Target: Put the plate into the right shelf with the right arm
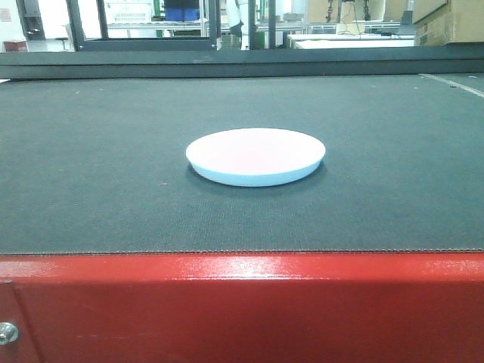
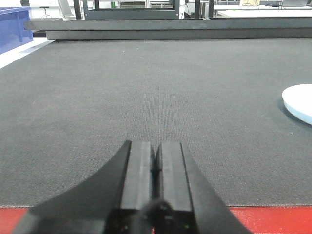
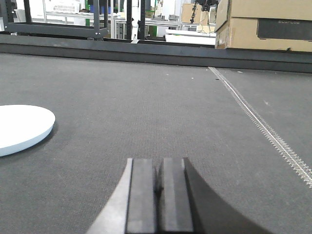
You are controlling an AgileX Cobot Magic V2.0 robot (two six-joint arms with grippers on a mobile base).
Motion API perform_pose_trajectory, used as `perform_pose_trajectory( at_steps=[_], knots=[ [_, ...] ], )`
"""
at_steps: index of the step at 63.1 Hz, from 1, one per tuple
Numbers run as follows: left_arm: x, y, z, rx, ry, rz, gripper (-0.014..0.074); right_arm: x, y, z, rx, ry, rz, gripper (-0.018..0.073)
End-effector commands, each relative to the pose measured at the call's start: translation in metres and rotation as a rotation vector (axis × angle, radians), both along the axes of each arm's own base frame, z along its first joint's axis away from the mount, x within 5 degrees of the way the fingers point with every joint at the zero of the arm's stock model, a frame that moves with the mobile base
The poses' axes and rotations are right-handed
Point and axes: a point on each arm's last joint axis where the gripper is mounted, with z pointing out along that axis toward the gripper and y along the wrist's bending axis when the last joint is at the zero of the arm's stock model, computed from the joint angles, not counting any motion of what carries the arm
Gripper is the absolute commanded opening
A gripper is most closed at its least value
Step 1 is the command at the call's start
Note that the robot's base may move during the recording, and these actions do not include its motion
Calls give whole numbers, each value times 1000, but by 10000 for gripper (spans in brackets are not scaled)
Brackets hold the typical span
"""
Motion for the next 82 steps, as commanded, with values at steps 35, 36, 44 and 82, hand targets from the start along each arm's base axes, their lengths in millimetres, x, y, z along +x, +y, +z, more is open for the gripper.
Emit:
perform_pose_trajectory(
  at_steps=[35, 36, 44, 82],
  knots=[
    [-1, 1, 5, -12, -84, 15, -47, -2, -1, 13, -5, -133, -13, 50],
    [-1, 1, 5, -12, -84, 15, -47, -2, -1, 13, -5, -133, -13, 50],
    [-1, 1, 5, -12, -84, 15, -47, -3, -1, 15, -1, -152, -14, 50],
    [-1, 1, 5, -12, -84, 15, -47, 6, 4, 121, 126, 11, 45, 448]
  ],
)
